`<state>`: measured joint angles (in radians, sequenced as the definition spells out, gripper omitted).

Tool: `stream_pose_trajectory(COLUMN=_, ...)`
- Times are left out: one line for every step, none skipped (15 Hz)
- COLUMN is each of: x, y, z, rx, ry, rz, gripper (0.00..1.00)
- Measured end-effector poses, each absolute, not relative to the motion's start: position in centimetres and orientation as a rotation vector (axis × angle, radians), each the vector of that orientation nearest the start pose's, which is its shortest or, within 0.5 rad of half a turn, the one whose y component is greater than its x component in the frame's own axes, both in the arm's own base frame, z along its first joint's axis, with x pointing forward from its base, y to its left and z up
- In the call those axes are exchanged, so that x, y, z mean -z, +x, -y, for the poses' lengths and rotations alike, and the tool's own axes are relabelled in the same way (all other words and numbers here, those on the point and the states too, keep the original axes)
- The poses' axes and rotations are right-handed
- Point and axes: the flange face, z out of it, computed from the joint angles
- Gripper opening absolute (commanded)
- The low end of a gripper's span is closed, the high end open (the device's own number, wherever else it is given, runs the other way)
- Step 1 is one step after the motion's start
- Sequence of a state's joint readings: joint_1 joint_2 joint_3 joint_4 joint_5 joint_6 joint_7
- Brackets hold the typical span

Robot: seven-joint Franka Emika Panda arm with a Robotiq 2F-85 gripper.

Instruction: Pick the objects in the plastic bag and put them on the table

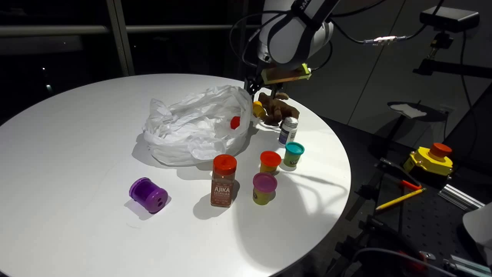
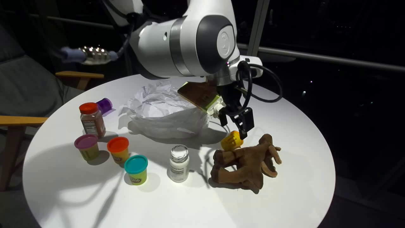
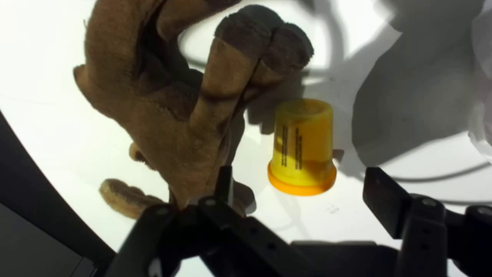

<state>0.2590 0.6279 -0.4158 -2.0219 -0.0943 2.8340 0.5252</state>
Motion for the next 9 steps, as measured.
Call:
stream_pose_trajectory(x=-19.4, y=61.4, z=8.2, rx=0.482, ry=-3.215, rz=-0.831, gripper=1.0)
stream_pose_trajectory(x=-21.0, y=61.2, z=7.7, rx=0.523, ry=-3.204, rz=-0.826, gripper=1.0)
stream_pose_trajectory(x=-22.7, y=61.1, z=6.8, rx=0.573, ry=-3.197, rz=-0.803, gripper=1.0)
stream_pose_trajectory(x=-24.4, y=61.0, z=5.6, rx=0.624, ry=-3.196, rz=-0.768, gripper=1.0)
stream_pose_trajectory(x=-26.1, y=60.8, z=4.2, rx=0.671, ry=-3.203, rz=-0.714, gripper=1.0)
stream_pose_trajectory(x=-27.7, y=60.7, z=2.4, rx=0.721, ry=-3.217, rz=-0.639, gripper=1.0)
stream_pose_trajectory(x=-29.1, y=60.6, z=0.4, rx=0.768, ry=-3.233, rz=-0.551, gripper=1.0)
stream_pose_trajectory(x=-30.4, y=60.5, z=-1.8, rx=0.813, ry=-3.246, rz=-0.455, gripper=1.0)
stream_pose_trajectory(x=-31.5, y=60.3, z=-4.2, rx=0.845, ry=-3.248, rz=-0.357, gripper=1.0)
